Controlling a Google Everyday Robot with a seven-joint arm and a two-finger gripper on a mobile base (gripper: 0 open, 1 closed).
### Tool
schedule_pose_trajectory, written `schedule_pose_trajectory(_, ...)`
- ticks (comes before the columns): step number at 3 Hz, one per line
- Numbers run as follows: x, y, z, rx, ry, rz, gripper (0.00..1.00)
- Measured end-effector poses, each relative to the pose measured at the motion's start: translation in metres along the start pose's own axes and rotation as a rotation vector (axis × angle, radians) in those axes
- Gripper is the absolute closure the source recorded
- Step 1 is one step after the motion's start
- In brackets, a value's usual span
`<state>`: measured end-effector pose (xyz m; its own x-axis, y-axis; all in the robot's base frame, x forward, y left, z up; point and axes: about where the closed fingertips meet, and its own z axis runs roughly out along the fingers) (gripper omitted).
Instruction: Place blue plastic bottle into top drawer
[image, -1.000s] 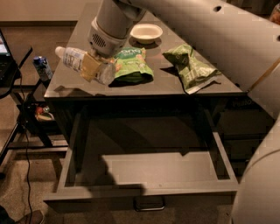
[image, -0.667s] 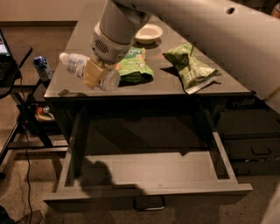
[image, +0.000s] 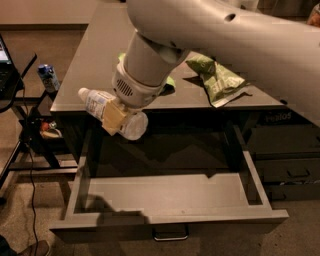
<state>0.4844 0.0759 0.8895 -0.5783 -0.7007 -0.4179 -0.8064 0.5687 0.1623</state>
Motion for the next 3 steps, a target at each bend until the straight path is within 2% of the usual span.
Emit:
schedule_pose_trajectory(1, 0.000, 0.000, 0.000, 0.000, 0.000, 0.000, 1.00)
schedule_pose_trajectory(2, 0.017, 0.003, 0.009, -0.029, -0.007, 0.038, 1.00)
schedule_pose_trajectory(3, 0.050, 0.010, 0.027, -0.076, -0.018, 0.106, 1.00)
